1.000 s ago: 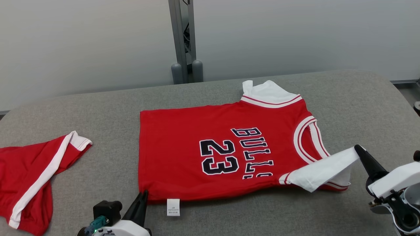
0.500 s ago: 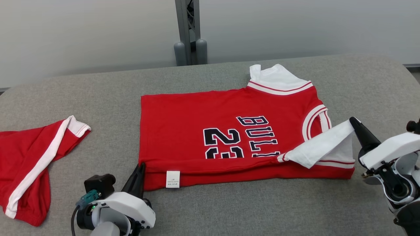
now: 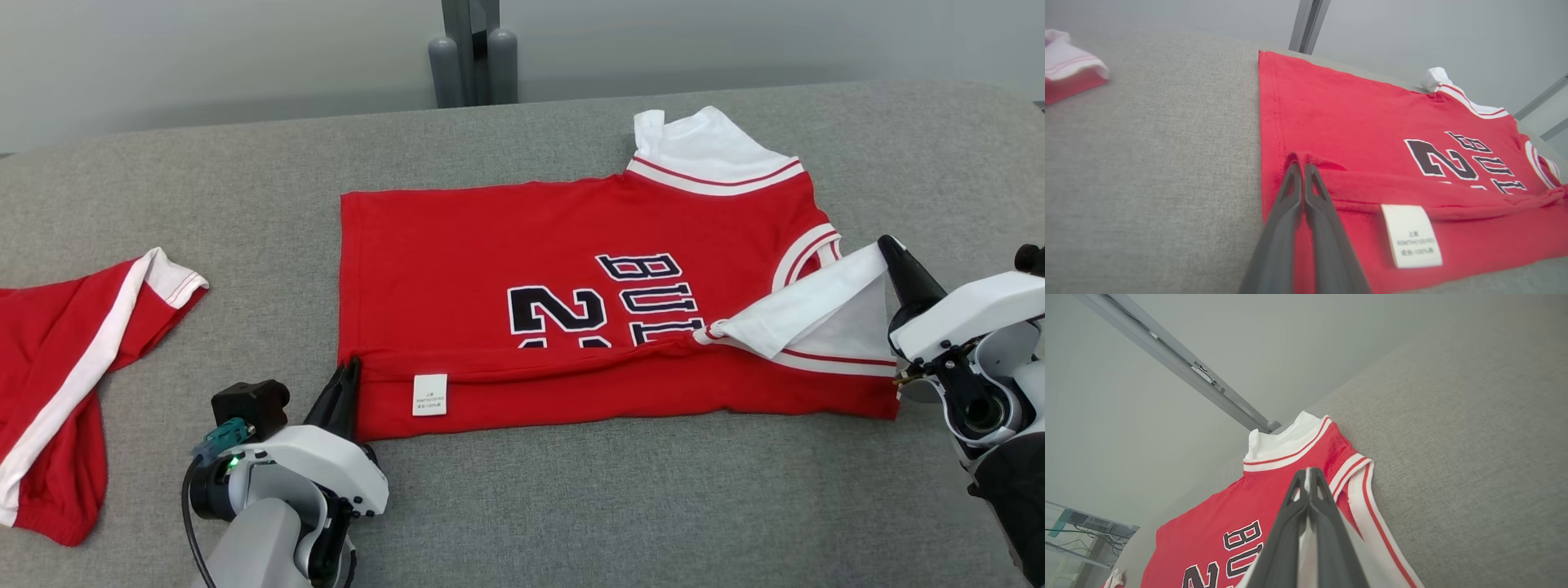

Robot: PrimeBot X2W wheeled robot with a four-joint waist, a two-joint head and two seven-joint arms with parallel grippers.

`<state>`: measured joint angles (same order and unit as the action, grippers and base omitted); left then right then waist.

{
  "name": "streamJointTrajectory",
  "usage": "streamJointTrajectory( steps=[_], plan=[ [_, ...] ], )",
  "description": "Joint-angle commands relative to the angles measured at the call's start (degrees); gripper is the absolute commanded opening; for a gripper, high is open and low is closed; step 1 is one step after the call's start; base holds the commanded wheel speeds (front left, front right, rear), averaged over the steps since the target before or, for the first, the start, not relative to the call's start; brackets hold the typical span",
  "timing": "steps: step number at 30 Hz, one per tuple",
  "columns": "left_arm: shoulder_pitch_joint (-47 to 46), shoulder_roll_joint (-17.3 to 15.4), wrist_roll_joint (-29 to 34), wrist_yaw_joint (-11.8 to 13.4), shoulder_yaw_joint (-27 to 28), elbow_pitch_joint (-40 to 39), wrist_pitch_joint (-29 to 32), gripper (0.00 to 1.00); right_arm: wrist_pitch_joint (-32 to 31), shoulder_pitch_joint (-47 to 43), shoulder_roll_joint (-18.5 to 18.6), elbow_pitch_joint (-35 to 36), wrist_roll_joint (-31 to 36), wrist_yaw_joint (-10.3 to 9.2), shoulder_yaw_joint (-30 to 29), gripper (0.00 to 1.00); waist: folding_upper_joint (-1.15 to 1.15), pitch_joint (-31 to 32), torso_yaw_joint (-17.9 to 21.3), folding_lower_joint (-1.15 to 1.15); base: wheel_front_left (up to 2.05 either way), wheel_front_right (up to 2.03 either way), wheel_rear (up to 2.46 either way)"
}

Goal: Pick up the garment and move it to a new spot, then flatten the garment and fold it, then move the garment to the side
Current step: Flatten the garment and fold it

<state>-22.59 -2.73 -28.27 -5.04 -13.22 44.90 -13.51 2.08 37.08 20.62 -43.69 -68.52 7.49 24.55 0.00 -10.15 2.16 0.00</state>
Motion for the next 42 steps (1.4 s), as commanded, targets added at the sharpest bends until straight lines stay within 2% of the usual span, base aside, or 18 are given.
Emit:
streamJointTrajectory(
  steps=[1,11,33,34,35,36,37,38,39,40,42],
  plan=[
    [-1.11,-0.34,-0.27,0.17,-0.11,0.36,-0.18,0.0,0.54,0.96,0.06,-0.57,-0.27,0.0,0.29,0.0,0.0,-0.63,-0.24,0.0,0.0,0.0,0.0],
    [-3.65,-0.33,-1.99,0.24,-2.37,3.22,-1.3,0.0,3.84,4.73,0.11,-5.72,-1.53,0.0,3.34,0.0,0.0,-2.5,-1.01,0.0,0.0,0.0,0.0],
    [-4.43,-0.32,-3.37,1.05,-4.69,2.23,-1.65,0.0,7.71,7.16,0.63,-9.03,-4.28,0.0,10.1,0.0,0.0,-3.25,-1.69,0.0,0.0,0.0,0.0],
    [-4.46,-0.33,-3.44,1.15,-4.79,2.07,-1.66,0.01,7.62,7.27,0.64,-9.33,-4.35,0.0,10.32,0.0,0.0,-3.31,-1.71,0.0,0.0,0.0,0.0],
    [-4.49,-0.32,-3.5,1.11,-4.9,1.97,-1.66,0.11,7.58,7.32,0.61,-9.58,-4.59,0.0,10.58,0.0,0.0,-3.35,-1.74,0.0,0.0,0.0,0.0],
    [-4.51,-0.32,-3.51,1.16,-5.03,1.85,-1.66,0.27,7.51,7.4,0.55,-9.91,-4.92,0.0,10.78,0.0,0.0,-3.38,-1.77,0.0,0.0,0.0,0.0],
    [-4.47,-0.32,-3.45,1.17,-5.18,1.83,-1.66,0.36,7.59,7.57,0.52,-10.26,-5.1,-0.01,10.85,0.26,0.0,-3.38,-1.8,0.0,0.0,0.0,0.0],
    [-4.44,-0.32,-3.47,1.39,-5.34,1.93,-1.66,0.56,7.94,7.77,0.46,-10.63,-5.42,-0.01,10.74,0.53,0.0,-3.36,-1.83,0.0,0.0,0.0,0.0],
    [-4.42,-0.32,-3.42,1.66,-5.46,2.09,-1.66,0.88,7.55,7.86,0.18,-10.85,-6.03,0.0,10.72,1.0,0.0,-3.3,-1.84,0.0,0.0,0.0,0.0],
    [-4.43,-0.34,-3.36,1.71,-5.49,2.21,-1.66,1.0,7.79,8.05,0.15,-10.87,-6.09,0.0,10.86,1.0,0.0,-3.23,-1.84,0.0,0.0,0.0,0.0],
    [-4.31,-0.33,-3.16,2.0,-5.45,2.45,-1.66,1.0,8.03,7.94,0.22,-10.77,-6.61,0.0,11.2,1.0,0.0,-2.91,-1.79,0.0,0.0,0.0,0.0]
  ],
)
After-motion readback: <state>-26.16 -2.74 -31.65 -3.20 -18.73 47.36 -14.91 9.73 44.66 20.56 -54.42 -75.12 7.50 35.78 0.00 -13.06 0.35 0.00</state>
